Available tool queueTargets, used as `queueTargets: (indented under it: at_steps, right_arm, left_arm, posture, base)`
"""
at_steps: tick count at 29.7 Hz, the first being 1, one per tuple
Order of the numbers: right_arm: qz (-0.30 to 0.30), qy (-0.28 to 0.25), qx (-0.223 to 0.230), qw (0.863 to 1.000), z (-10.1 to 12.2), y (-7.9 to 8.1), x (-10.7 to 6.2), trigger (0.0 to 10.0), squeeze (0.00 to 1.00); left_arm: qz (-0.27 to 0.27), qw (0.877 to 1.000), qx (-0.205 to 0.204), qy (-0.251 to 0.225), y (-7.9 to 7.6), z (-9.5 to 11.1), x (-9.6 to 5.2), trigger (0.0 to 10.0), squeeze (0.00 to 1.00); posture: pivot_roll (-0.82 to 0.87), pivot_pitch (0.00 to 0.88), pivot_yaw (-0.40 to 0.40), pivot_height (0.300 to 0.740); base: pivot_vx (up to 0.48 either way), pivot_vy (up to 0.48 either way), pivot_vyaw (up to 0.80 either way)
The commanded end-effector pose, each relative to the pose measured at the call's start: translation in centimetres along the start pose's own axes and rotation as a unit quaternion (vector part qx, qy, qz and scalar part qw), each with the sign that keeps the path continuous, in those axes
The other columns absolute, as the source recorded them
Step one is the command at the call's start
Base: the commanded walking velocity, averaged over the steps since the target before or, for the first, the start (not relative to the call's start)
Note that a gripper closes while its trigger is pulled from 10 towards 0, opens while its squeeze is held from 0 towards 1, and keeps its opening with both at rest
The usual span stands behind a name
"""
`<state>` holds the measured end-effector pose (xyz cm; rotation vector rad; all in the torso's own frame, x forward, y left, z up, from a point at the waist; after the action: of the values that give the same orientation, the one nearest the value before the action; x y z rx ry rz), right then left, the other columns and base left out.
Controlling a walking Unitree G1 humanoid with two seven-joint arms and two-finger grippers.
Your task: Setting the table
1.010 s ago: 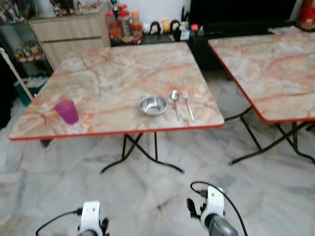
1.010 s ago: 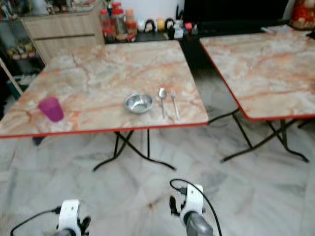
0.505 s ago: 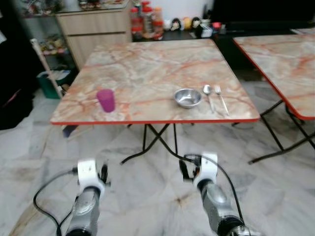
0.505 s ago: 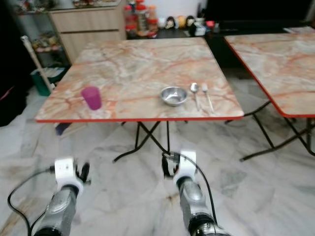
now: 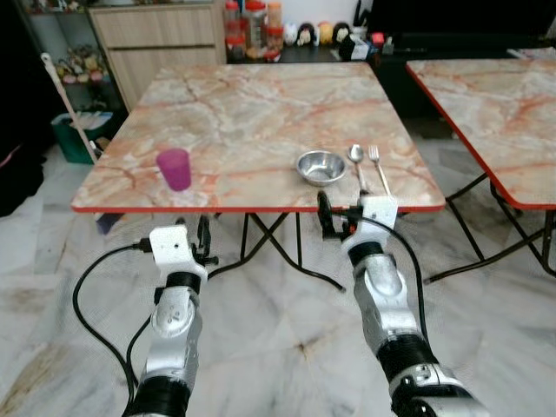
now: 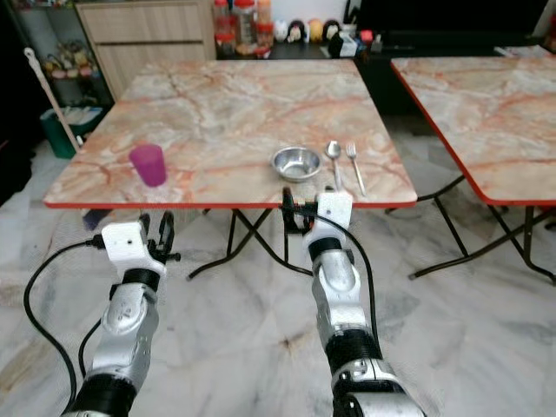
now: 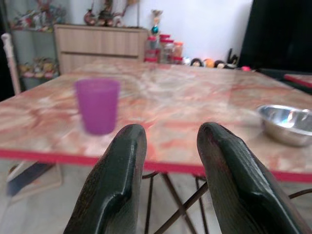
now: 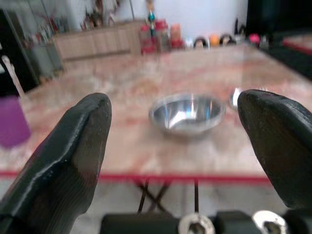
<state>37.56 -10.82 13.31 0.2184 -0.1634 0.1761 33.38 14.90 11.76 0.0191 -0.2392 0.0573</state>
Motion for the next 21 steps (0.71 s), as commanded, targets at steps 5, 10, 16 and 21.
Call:
queueTargets:
  at_steps: [5,10,16,21]
  right_arm:
    - [0.005,-0.008,0.010,1.000,0.8,1.0,0.6,10.0,0.00]
    - [0.008,-0.003,0.010,1.000,0.6,1.2,0.5,10.0,0.00]
    - [0.023,0.000,0.013,1.000,0.5,2.1,0.4,10.0,0.00]
    - [0.038,-0.004,0.000,0.999,0.5,2.5,0.3,10.0,0.00]
  left_arm:
    - [0.011,1.000,-0.018,-0.022,0.1,1.8,1.6,10.0,0.00]
    - [0.011,0.999,-0.019,-0.027,0.1,2.3,1.9,10.0,0.00]
    - [0.015,0.999,-0.023,-0.023,0.4,2.2,2.0,10.0,0.00]
    - [0.014,0.999,-0.024,-0.023,0.4,2.3,2.0,10.0,0.00]
  posture:
    - [0.00,0.000,-0.007,0.732]
    - [0.00,0.000,-0.008,0.732]
    - [-0.01,0.000,-0.001,0.732]
    - [0.00,0.000,-0.006,0.732]
  base:
    - [0.316,0.000,-0.42]
    - [0.320,0.000,0.00]
    - [0.324,0.000,0.00]
    - [0.328,0.000,0.16]
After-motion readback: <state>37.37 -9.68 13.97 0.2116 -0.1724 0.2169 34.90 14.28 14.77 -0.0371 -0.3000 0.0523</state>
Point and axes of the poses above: a point about 5 cm out from each wrist's last joint towards the gripper, its own x axis pointing out of the wrist towards the gripper, its own z axis along the axis of the wrist's last joint, y = z × x, the point moved 2 cm from there along x, pointing out of the wrist towards the gripper, and after that the axes turned 6 degrees about x, right-handed, at the moved point
